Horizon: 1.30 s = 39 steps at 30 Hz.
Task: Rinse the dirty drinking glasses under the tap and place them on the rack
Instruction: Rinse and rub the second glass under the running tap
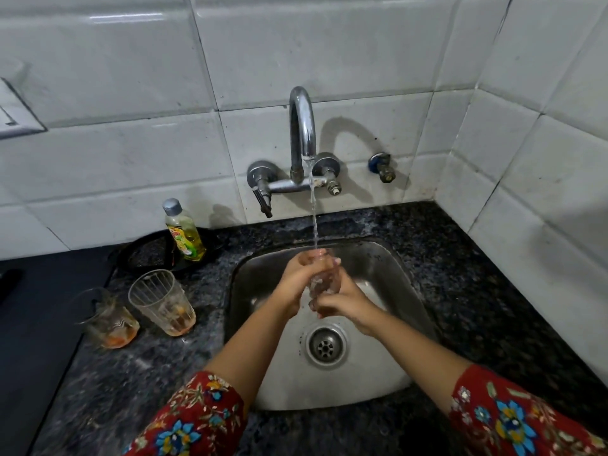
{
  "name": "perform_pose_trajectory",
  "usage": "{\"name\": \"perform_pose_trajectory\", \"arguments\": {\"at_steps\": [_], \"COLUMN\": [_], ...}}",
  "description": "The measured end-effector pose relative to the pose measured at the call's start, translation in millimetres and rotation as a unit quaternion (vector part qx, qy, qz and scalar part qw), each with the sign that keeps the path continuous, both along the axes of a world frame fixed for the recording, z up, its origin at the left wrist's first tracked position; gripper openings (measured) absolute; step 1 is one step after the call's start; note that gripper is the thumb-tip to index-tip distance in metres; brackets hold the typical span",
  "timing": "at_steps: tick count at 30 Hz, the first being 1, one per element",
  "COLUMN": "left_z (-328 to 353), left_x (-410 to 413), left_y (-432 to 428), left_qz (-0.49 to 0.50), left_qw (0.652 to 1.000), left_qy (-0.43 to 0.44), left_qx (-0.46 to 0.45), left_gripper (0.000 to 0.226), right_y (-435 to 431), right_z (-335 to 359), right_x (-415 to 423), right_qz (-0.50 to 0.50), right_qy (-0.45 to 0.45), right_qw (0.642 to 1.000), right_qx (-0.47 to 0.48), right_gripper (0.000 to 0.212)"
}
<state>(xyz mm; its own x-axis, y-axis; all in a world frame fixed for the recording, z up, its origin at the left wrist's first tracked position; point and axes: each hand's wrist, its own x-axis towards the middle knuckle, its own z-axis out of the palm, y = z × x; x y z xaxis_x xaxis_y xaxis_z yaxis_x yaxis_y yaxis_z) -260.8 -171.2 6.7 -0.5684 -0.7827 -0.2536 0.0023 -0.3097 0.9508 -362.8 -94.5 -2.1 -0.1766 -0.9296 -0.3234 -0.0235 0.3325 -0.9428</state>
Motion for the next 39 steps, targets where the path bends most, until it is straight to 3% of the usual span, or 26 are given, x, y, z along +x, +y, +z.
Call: {"name": "perform_pose_trajectory", "arguments": {"at_steps": [2,4,6,8,12,14,16,18,20,22,24,26,28,29,30,32,33,34,35,37,38,39], "left_z": [-1.7,-5.9,-8.9,-10.8,-16.5,-16.7,-17.5,-18.1,-18.2,-18.3,-19.5,-17.5,-16.2,-16.6,-19.5,-25.6,-27.4,-27.9,-27.4,-24.7,-22.9,-23.0], "left_x": [12.7,17.9,14.5,9.2,9.4,12.4,14.8,17.1,19.0,21.5,23.0,20.5,14.1,10.1,6.4,4.9,7.2,10.6,14.8,21.5,22.4,21.6], "left_y": [-8.0,-11.3,-8.9,-4.3,-10.1,-10.5,-11.3,-14.6,-21.7,-29.5,-34.5,-37.3,-35.6,-31.9,-27.9,-21.0,-21.6,-23.8,-27.9,-37.2,-38.0,-37.2], "left_qz": [-0.068,-0.081,-0.028,0.012,-0.001,0.004,0.02,0.009,-0.005,-0.034,-0.088,-0.134,-0.159,-0.152,-0.126,-0.047,-0.026,-0.028,-0.05,-0.107,-0.111,-0.093], "left_qw": [0.996,0.996,0.999,0.997,0.994,0.994,0.99,0.983,0.979,0.98,0.977,0.967,0.954,0.945,0.935,0.918,0.915,0.92,0.931,0.943,0.946,0.949], "left_qy": [0.05,0.048,0.007,-0.023,-0.035,-0.04,-0.028,-0.015,-0.009,-0.013,-0.023,-0.048,-0.073,-0.084,-0.095,-0.124,-0.135,-0.137,-0.129,-0.118,-0.119,-0.124], "left_qx": [0.024,0.009,-0.04,-0.072,-0.099,-0.106,-0.136,-0.181,-0.201,-0.195,-0.194,-0.213,-0.245,-0.279,-0.318,-0.374,-0.379,-0.366,-0.339,-0.291,-0.281,-0.276], "left_gripper": [0.036,0.04,0.049,0.057,0.062,0.058,0.054,0.057,0.061,0.064,0.066,0.067,0.07,0.068,0.062,0.05,0.049,0.053,0.059,0.066,0.064,0.06], "right_y": [2.3,-0.3,-6.8,-12.6,-15.2,-16.8,-17.6,-16.3,-12.5,-10.7,-13.9,-26.2,-39.4,-44.5,-47.9,-50.4,-49.4,-47.0,-46.0,-44.9,-46.2,-46.9], "right_z": [6.8,3.9,1.4,-2.8,3.2,2.5,3.5,8.3,15.8,23.3,31.7,39.5,44.1,44.3,42.8,43.3,46.0,50.5,54.7,58.2,56.8,54.9], "right_x": [-6.0,-6.9,-1.9,3.3,3.3,-0.8,-5.6,-12.2,-20.6,-29.2,-38.1,-41.2,-34.8,-28.1,-21.1,-12.6,-11.3,-12.3,-15.6,-21.6,-23.6,-22.1], "right_qz": [0.073,0.094,0.037,-0.001,0.011,0.04,0.088,0.056,-0.01,0.073,0.252,0.371,0.414,0.415,0.404,0.368,0.361,0.375,0.386,0.404,0.404,0.393], "right_qy": [-0.144,-0.111,-0.005,0.046,-0.029,-0.022,0.069,0.214,0.355,0.48,0.551,0.617,0.696,0.716,0.702,0.565,0.504,0.501,0.542,0.652,0.674,0.664], "right_qw": [0.986,0.989,0.999,0.999,0.998,0.998,0.993,0.973,0.916,0.831,0.757,0.677,0.573,0.551,0.584,0.738,0.784,0.78,0.746,0.632,0.603,0.619], "right_qx": [0.031,0.038,0.016,-0.014,-0.045,-0.042,-0.032,-0.072,-0.185,-0.271,-0.244,-0.151,-0.129,-0.106,-0.063,0.001,0.019,0.008,-0.024,-0.111,-0.138,-0.146], "right_gripper": [0.053,0.051,0.054,0.057,0.053,0.056,0.067,0.075,0.07,0.061,0.06,0.059,0.047,0.039,0.032,0.025,0.025,0.027,0.03,0.03,0.03,0.03]}}
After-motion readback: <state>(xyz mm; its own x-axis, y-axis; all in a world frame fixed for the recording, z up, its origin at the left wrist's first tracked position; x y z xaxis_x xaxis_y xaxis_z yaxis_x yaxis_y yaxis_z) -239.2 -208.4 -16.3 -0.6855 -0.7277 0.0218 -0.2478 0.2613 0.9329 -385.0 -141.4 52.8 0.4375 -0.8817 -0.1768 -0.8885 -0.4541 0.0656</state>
